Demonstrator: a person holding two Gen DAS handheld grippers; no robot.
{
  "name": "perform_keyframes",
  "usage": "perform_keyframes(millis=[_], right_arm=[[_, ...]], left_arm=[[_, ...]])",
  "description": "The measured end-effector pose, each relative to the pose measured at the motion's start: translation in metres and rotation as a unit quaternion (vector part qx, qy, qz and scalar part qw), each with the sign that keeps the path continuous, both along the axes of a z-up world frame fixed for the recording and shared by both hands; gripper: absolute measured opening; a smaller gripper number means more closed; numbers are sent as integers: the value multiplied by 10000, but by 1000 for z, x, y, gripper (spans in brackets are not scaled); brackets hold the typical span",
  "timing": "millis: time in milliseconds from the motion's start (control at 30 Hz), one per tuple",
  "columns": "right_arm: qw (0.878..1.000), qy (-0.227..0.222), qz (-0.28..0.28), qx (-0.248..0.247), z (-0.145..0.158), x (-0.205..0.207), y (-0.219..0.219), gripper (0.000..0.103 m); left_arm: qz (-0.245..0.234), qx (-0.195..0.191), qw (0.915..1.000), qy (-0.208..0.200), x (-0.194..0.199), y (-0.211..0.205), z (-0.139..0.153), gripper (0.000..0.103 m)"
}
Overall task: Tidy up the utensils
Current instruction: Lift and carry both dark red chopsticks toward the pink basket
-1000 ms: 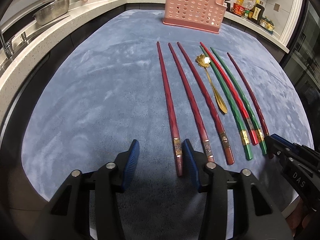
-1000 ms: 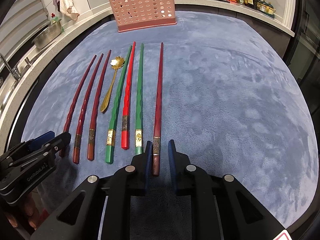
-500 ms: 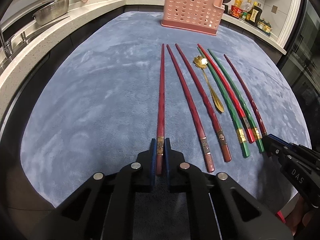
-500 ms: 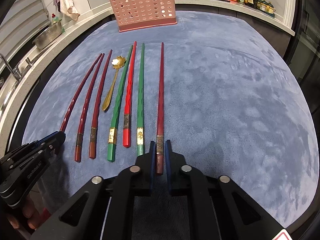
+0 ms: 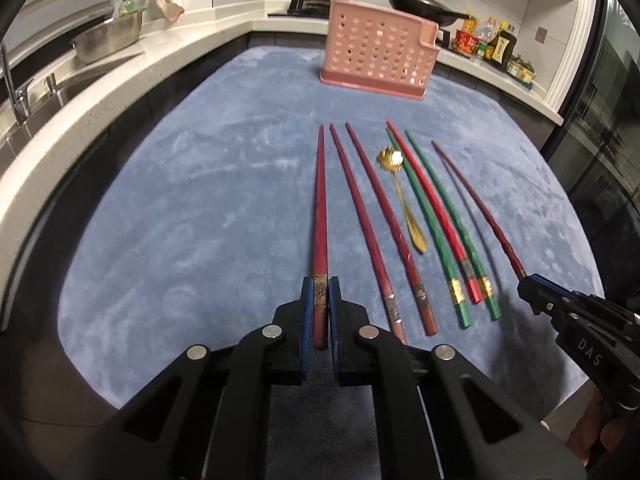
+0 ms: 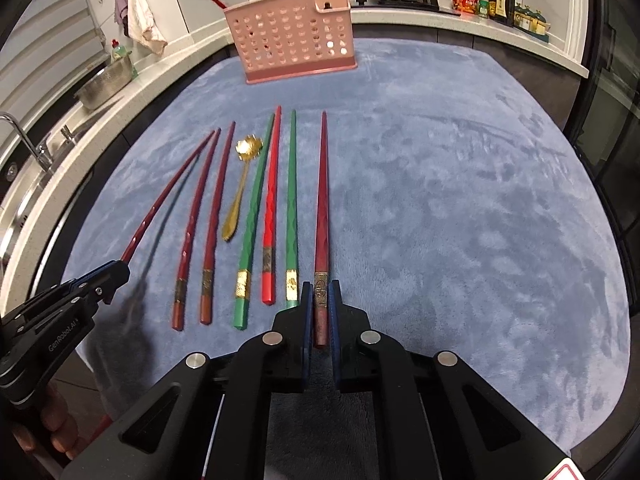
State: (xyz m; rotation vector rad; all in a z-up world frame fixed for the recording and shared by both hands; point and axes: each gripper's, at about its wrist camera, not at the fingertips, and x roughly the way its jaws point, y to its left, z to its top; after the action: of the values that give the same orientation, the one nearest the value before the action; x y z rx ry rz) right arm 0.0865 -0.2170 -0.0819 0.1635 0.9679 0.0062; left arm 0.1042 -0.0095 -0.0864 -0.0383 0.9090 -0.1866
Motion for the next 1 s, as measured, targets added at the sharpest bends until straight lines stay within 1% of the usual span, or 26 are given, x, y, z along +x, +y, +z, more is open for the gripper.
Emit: perform_keyframes(millis=[267, 500, 600, 700, 1000], right_arm=[[9991, -393, -156, 105, 39, 3, -11, 7], [9957, -871, -293, 116, 82, 12, -22, 7], [9941, -1016, -332, 195, 95, 17, -27, 7], [9928, -1099, -369, 300, 105, 23, -33, 7], [9882, -1475, -387, 154, 136, 44, -41, 7]], left_arm=[[43, -51, 9994, -347, 5, 3, 34, 7], [69, -200, 9969, -755, 20, 7, 76, 7], [61, -244, 9958, -875, 28, 8, 92, 7], [70, -222, 9944, -1029, 37, 9, 108, 7], [45, -164, 9894, -1444, 68, 6, 148, 7]])
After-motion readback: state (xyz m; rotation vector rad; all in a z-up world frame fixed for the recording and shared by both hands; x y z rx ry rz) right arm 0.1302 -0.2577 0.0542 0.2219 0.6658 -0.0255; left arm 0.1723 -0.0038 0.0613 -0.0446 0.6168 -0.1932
